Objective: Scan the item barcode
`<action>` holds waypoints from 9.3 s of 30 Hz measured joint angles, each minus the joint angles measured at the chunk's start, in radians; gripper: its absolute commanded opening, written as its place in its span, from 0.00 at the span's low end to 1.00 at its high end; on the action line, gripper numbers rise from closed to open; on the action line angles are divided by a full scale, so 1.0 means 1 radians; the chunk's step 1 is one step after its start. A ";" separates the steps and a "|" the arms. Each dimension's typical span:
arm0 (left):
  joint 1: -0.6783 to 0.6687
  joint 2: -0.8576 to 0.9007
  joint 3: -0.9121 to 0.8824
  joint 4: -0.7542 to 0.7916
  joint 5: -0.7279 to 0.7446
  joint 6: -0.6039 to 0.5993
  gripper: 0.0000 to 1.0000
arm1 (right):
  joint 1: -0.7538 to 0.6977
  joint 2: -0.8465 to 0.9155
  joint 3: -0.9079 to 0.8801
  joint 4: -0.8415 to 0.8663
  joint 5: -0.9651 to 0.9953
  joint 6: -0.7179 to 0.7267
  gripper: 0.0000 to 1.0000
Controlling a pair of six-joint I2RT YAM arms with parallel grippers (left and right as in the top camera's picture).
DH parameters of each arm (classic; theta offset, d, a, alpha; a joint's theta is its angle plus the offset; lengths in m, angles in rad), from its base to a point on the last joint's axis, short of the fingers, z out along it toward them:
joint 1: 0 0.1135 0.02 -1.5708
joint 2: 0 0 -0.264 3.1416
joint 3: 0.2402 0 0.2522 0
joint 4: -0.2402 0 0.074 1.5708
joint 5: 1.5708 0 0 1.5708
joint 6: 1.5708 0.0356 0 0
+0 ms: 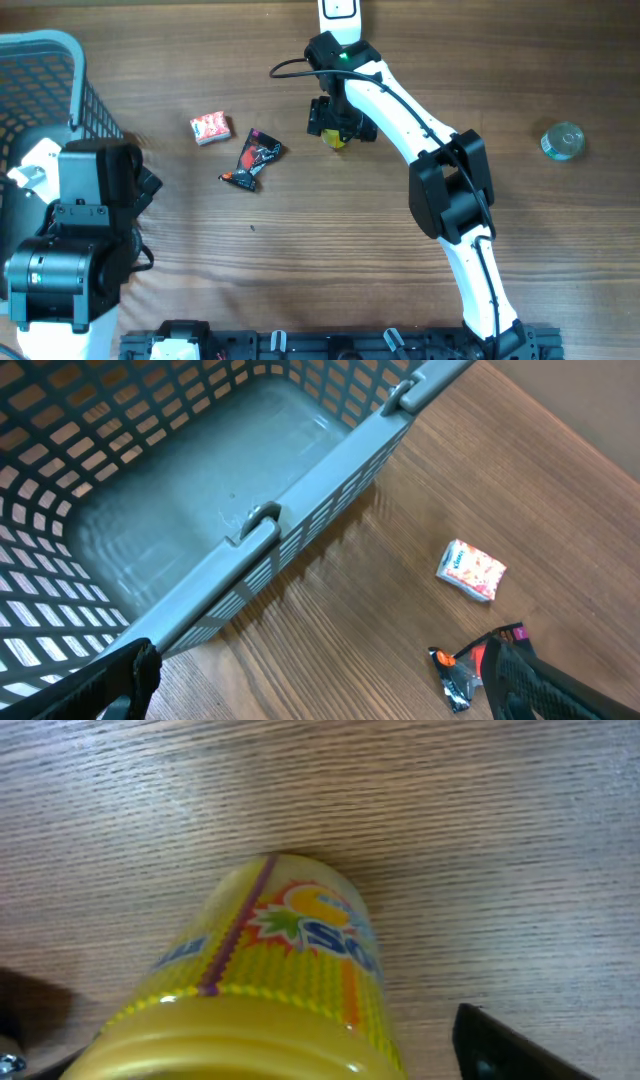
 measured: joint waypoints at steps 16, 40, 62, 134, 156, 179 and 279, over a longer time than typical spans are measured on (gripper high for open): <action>0.001 0.000 0.000 -0.004 0.000 0.000 1.00 | 0.001 0.000 0.000 -0.052 -0.069 -0.071 0.47; 0.001 0.000 0.000 -0.007 0.000 0.000 1.00 | 0.001 0.000 0.001 -0.348 -0.462 -0.317 0.47; 0.001 0.000 0.000 -0.007 0.015 0.000 1.00 | 0.001 0.000 0.001 -0.209 -0.477 -0.339 0.49; 0.001 0.106 0.000 0.019 0.015 0.000 1.00 | -0.156 0.115 -0.003 1.234 0.231 -0.677 0.56; -0.077 0.106 0.000 0.057 0.022 0.000 1.00 | -0.186 -0.135 -0.006 0.711 0.545 -0.618 0.59; -0.635 0.553 0.000 0.396 0.064 0.034 1.00 | -0.974 -0.170 -0.142 0.223 0.320 -0.288 0.66; -0.195 0.525 -0.401 0.680 1.249 0.659 0.04 | -0.607 -0.391 -0.369 0.358 0.066 -0.278 1.00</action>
